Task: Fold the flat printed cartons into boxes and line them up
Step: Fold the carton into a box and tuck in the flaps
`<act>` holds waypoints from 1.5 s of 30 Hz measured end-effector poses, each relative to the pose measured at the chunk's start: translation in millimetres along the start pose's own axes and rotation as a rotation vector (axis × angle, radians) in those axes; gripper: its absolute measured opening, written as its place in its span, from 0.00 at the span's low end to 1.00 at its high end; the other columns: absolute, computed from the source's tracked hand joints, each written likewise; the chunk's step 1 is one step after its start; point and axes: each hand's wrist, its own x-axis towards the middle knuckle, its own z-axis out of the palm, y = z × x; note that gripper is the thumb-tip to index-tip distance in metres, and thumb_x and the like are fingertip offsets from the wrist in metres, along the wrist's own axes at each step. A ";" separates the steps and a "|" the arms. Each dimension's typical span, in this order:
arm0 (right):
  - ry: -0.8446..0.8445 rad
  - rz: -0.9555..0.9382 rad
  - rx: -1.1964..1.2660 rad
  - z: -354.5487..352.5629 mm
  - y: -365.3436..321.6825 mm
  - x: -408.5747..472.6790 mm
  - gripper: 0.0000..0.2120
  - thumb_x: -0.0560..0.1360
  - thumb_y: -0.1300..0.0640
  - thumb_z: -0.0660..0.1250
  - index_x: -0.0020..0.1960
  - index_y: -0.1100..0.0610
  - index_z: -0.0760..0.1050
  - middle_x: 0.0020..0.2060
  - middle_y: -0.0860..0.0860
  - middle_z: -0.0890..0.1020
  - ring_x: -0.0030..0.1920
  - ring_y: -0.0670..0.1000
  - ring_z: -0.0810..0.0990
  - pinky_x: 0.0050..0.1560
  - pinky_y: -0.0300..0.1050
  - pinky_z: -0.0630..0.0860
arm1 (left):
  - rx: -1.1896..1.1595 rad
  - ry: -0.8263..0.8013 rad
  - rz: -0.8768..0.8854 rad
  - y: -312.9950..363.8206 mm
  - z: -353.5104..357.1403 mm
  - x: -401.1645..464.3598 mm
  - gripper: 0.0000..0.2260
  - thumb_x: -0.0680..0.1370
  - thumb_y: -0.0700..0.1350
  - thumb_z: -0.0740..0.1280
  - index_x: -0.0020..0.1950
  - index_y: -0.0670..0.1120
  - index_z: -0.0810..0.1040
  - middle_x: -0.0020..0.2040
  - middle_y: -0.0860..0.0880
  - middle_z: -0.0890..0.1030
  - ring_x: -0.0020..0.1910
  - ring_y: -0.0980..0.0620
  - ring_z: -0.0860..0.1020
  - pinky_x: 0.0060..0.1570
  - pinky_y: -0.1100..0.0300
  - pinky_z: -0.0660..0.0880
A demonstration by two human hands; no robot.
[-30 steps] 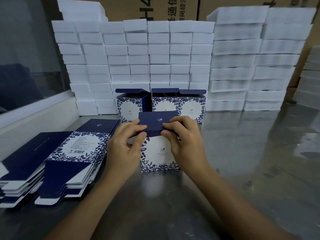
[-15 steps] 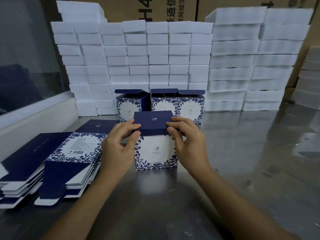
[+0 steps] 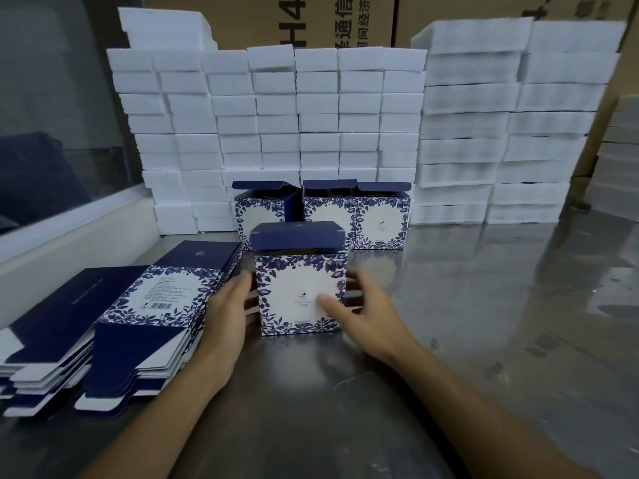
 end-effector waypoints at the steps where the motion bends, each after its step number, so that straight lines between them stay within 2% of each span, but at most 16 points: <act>1: -0.004 -0.003 -0.026 0.9 1.8 -0.6 0.20 0.75 0.44 0.73 0.64 0.42 0.71 0.54 0.39 0.82 0.51 0.39 0.81 0.50 0.34 0.78 | 0.017 -0.006 0.006 -0.6 0.4 0.3 0.13 0.83 0.49 0.61 0.45 0.51 0.83 0.40 0.55 0.85 0.47 0.49 0.82 0.54 0.49 0.76; 5: 0.024 0.013 -0.077 1.5 0.2 -1.3 0.21 0.76 0.45 0.72 0.66 0.45 0.71 0.55 0.40 0.82 0.52 0.41 0.82 0.54 0.41 0.79 | 0.061 -0.075 0.039 -4.8 1.4 -0.5 0.12 0.83 0.44 0.61 0.47 0.49 0.84 0.45 0.53 0.86 0.50 0.50 0.83 0.51 0.55 0.76; 8: 0.057 0.036 -0.135 1.6 -1.3 -0.6 0.17 0.76 0.44 0.71 0.62 0.47 0.73 0.53 0.41 0.83 0.50 0.42 0.82 0.55 0.44 0.79 | 0.142 -0.096 0.047 -5.4 1.1 -1.6 0.08 0.81 0.41 0.65 0.49 0.48 0.84 0.44 0.51 0.86 0.47 0.51 0.84 0.43 0.64 0.77; 10: 0.092 0.054 -0.166 1.7 -1.1 -0.1 0.17 0.76 0.44 0.71 0.61 0.48 0.74 0.52 0.43 0.83 0.50 0.44 0.82 0.57 0.48 0.79 | 0.163 -0.111 0.049 -5.1 0.5 -3.0 0.08 0.79 0.39 0.66 0.48 0.49 0.84 0.44 0.49 0.86 0.47 0.49 0.84 0.44 0.63 0.76; 12: 0.112 0.067 -0.139 1.4 -1.1 -0.6 0.26 0.74 0.43 0.73 0.67 0.48 0.69 0.56 0.43 0.82 0.54 0.46 0.81 0.60 0.52 0.78 | 0.177 -0.148 0.062 -3.4 0.5 -4.7 0.11 0.79 0.36 0.65 0.53 0.49 0.83 0.47 0.48 0.85 0.48 0.51 0.83 0.46 0.64 0.75; 14: 0.143 0.062 -0.098 4.5 -3.7 -3.5 0.44 0.67 0.38 0.75 0.75 0.47 0.58 0.64 0.43 0.78 0.62 0.46 0.78 0.65 0.50 0.75 | 0.210 -0.218 0.088 -1.9 2.2 -7.4 0.17 0.78 0.33 0.63 0.59 0.50 0.81 0.51 0.49 0.84 0.49 0.55 0.82 0.45 0.69 0.75; 17: 0.259 0.013 -0.059 14.1 -14.8 -6.0 0.64 0.57 0.32 0.78 0.80 0.48 0.44 0.76 0.46 0.65 0.75 0.45 0.65 0.74 0.49 0.65 | 0.246 -0.335 0.149 -1.4 9.5 -14.0 0.23 0.77 0.28 0.63 0.65 0.50 0.78 0.59 0.49 0.82 0.53 0.60 0.80 0.49 0.72 0.74; 19: 0.350 -0.022 -0.101 16.5 -19.4 -4.3 0.69 0.55 0.30 0.78 0.81 0.51 0.42 0.78 0.51 0.60 0.78 0.50 0.59 0.77 0.55 0.62 | 0.246 -0.395 0.172 -2.8 14.1 -18.3 0.26 0.76 0.26 0.63 0.62 0.54 0.77 0.62 0.51 0.80 0.58 0.61 0.79 0.57 0.69 0.73; 21: 0.414 0.010 -0.197 13.8 -20.7 -2.9 0.69 0.54 0.31 0.78 0.81 0.53 0.42 0.76 0.53 0.61 0.75 0.55 0.61 0.74 0.58 0.64 | 0.310 -0.458 0.208 -6.5 16.9 -20.8 0.28 0.75 0.26 0.63 0.64 0.57 0.76 0.66 0.55 0.77 0.67 0.59 0.73 0.69 0.58 0.69; 23: 0.417 0.071 -0.246 9.5 -16.9 -2.2 0.70 0.56 0.35 0.81 0.81 0.55 0.40 0.75 0.55 0.61 0.74 0.58 0.61 0.73 0.59 0.64 | 0.369 -0.516 0.232 -11.7 19.2 -22.0 0.30 0.75 0.27 0.64 0.66 0.59 0.75 0.68 0.59 0.74 0.71 0.57 0.69 0.72 0.52 0.65; 26: 0.390 0.123 -0.260 3.2 -8.7 -1.0 0.70 0.59 0.39 0.81 0.81 0.53 0.34 0.76 0.55 0.57 0.75 0.57 0.57 0.75 0.57 0.61 | 0.445 -0.557 0.270 -16.4 24.3 -23.6 0.30 0.75 0.36 0.68 0.61 0.72 0.75 0.65 0.65 0.76 0.67 0.62 0.69 0.62 0.66 0.68; 29: 0.403 0.145 -0.265 -9.5 1.5 2.2 0.71 0.60 0.42 0.82 0.81 0.55 0.32 0.78 0.55 0.55 0.76 0.54 0.55 0.76 0.54 0.59 | 0.605 -0.491 0.317 -21.5 24.2 -18.6 0.24 0.76 0.42 0.70 0.58 0.74 0.74 0.58 0.68 0.78 0.58 0.71 0.73 0.53 0.79 0.66; 32: 0.516 0.245 -0.253 -36.5 15.4 6.7 0.71 0.61 0.45 0.83 0.80 0.56 0.32 0.75 0.61 0.58 0.75 0.60 0.58 0.74 0.57 0.60 | 0.777 -0.374 0.301 -24.7 19.8 -7.6 0.16 0.76 0.42 0.71 0.58 0.62 0.77 0.54 0.63 0.76 0.54 0.64 0.75 0.53 0.70 0.67; 35: 0.690 0.323 -0.318 -66.2 28.8 10.3 0.70 0.61 0.46 0.83 0.81 0.59 0.34 0.74 0.66 0.60 0.74 0.65 0.61 0.73 0.60 0.61 | 0.800 -0.295 0.295 -23.6 17.7 3.1 0.08 0.76 0.41 0.71 0.51 0.53 0.81 0.50 0.58 0.80 0.51 0.60 0.77 0.52 0.64 0.69; 38: 0.775 0.390 -0.369 -90.6 42.3 17.6 0.69 0.62 0.45 0.83 0.81 0.59 0.34 0.75 0.67 0.59 0.75 0.66 0.60 0.73 0.62 0.60 | 0.773 -0.229 0.255 -22.0 18.8 10.2 0.07 0.76 0.39 0.71 0.50 0.51 0.81 0.49 0.55 0.81 0.49 0.56 0.79 0.49 0.63 0.69; 45: 0.804 0.422 -0.403 -122.2 68.6 52.2 0.69 0.62 0.40 0.82 0.80 0.59 0.34 0.77 0.65 0.57 0.77 0.64 0.58 0.74 0.62 0.61 | 0.840 -0.145 0.221 -23.9 30.0 38.4 0.10 0.75 0.40 0.72 0.55 0.48 0.79 0.53 0.50 0.79 0.53 0.52 0.76 0.55 0.59 0.70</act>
